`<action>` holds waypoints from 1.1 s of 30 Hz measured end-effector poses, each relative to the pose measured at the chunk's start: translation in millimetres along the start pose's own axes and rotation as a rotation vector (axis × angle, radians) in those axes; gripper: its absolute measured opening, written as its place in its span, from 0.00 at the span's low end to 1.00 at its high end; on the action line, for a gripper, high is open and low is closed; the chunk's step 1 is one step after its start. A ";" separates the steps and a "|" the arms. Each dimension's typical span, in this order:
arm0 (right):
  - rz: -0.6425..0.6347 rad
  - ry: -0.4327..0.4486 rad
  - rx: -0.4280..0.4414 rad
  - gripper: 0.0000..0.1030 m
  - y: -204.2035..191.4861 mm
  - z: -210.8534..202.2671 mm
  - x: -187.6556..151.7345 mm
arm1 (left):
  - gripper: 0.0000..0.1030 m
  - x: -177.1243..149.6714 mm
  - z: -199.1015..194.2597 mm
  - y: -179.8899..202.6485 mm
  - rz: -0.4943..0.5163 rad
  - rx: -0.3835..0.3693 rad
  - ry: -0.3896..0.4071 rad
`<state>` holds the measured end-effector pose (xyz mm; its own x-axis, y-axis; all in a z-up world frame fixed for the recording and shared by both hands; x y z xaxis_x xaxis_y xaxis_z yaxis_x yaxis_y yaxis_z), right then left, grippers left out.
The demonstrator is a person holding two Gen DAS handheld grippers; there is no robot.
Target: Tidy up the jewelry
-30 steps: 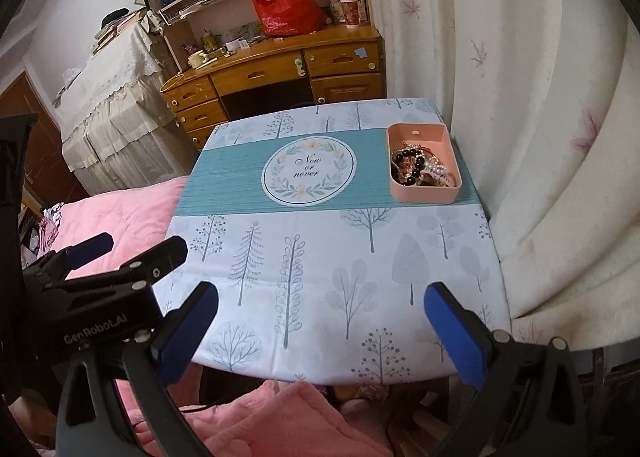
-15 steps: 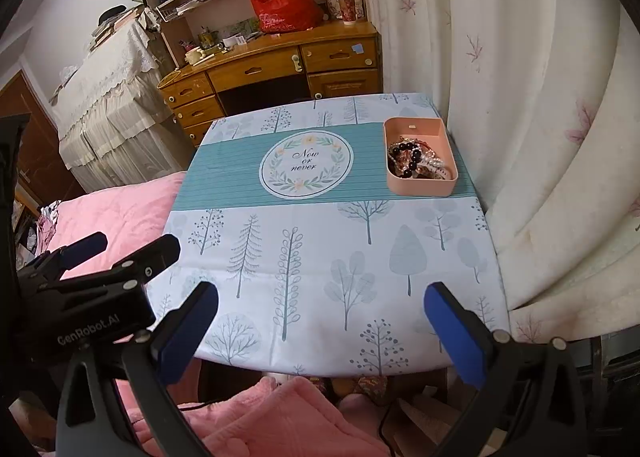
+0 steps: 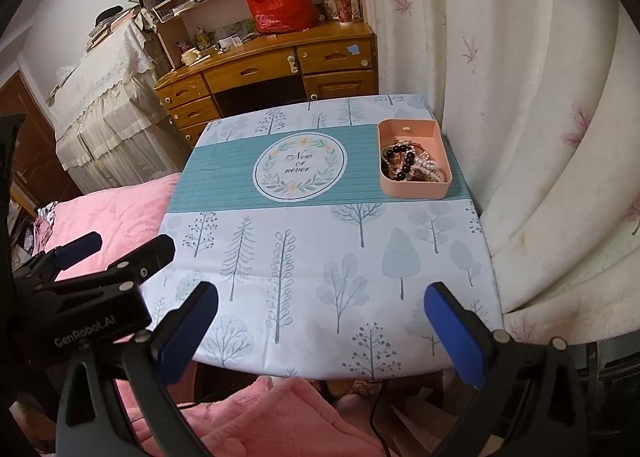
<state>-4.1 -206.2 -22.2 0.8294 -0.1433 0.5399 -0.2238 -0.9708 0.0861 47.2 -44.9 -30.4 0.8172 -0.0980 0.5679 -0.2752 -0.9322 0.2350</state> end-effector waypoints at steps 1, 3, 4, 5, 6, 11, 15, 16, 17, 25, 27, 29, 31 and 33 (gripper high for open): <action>0.000 -0.002 0.001 1.00 0.6 0.6 0.9 | 0.99 0.8 0.3 0.3 0.000 0.001 0.001; 0.001 -0.005 0.001 1.00 1.0 1.5 2.1 | 0.99 2.4 1.1 0.8 0.000 0.002 -0.001; 0.001 -0.006 0.000 1.00 1.8 2.2 2.9 | 0.99 2.8 1.7 0.9 0.001 0.003 -0.002; 0.000 -0.006 -0.001 1.00 1.2 2.6 3.5 | 0.99 2.4 1.3 0.8 0.001 0.003 -0.002; 0.000 -0.007 -0.003 1.00 1.9 3.4 4.6 | 0.99 2.3 1.0 0.8 0.001 0.004 -0.001; 0.000 -0.010 -0.006 1.00 1.8 5.2 5.7 | 0.99 6.7 2.4 0.1 0.006 0.012 -0.002; 0.001 -0.010 -0.007 1.00 0.8 4.8 5.1 | 0.99 8.7 2.4 -0.5 0.007 0.015 -0.002; 0.001 -0.011 -0.007 1.00 0.9 5.0 5.4 | 0.99 9.6 2.6 -1.8 0.007 0.015 -0.002; 0.001 -0.010 -0.008 1.00 0.7 4.7 5.0 | 0.99 9.4 2.6 -1.7 0.007 0.015 -0.002; 0.005 -0.019 -0.012 1.00 0.9 9.6 6.1 | 0.99 11.4 4.4 -2.5 0.008 0.016 -0.004; 0.006 -0.022 -0.013 1.00 0.4 11.3 6.8 | 0.99 12.2 4.4 -3.2 0.009 0.019 -0.004; 0.006 -0.022 -0.013 1.00 0.6 11.2 6.8 | 0.99 13.8 5.7 -6.6 0.011 0.019 -0.003; 0.007 -0.026 -0.015 1.00 -0.3 13.0 7.1 | 1.00 14.7 6.2 -7.8 0.012 0.019 -0.003; 0.008 -0.026 -0.017 1.00 -0.5 13.7 7.3 | 0.99 15.7 6.5 -8.8 0.013 0.019 -0.002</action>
<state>9.0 -209.3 -29.7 0.8408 -0.1562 0.5183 -0.2387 -0.9663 0.0960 65.7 -40.5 -28.7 0.8148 -0.1110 0.5690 -0.2759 -0.9374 0.2123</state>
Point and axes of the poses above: each gripper's, at about its wrist camera, not at the fingertips, and z roughly the way its jaws point, y to its right, x to its top, the point moved 10 cm from there along z, roughly the way its jaws point, and after that the axes turned 15 degrees about -x, right-handed, at the moved point
